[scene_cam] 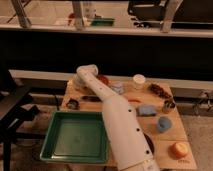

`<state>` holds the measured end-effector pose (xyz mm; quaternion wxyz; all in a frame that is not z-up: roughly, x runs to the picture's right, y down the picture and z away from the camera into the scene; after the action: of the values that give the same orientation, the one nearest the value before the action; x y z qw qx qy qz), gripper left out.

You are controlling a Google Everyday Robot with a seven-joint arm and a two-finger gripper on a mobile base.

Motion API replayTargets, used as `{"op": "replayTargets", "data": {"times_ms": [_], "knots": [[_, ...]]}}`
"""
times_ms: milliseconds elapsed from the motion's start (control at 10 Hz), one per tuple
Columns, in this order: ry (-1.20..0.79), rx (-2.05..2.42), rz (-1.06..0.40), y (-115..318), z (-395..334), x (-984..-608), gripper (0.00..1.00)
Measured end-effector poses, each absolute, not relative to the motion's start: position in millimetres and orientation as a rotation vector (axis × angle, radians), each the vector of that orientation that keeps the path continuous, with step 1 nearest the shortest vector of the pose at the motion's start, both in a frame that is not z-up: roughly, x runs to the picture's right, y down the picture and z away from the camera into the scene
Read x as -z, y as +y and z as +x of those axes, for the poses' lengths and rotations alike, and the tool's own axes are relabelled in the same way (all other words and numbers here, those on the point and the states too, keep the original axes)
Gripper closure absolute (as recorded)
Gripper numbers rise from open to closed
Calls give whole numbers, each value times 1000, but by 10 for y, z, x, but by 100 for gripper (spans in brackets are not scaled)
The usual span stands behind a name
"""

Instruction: Place banana in table surface

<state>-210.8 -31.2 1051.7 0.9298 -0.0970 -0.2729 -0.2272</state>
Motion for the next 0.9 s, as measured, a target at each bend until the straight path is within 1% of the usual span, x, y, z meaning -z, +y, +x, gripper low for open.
{"op": "replayTargets", "data": {"times_ms": [100, 300, 900], "knots": [[-555, 458, -219, -310, -1984, -10488, 100], [-546, 449, -234, -385, -1675, -10333, 100], [-624, 424, -167, -661, -1581, -9732, 100]]}}
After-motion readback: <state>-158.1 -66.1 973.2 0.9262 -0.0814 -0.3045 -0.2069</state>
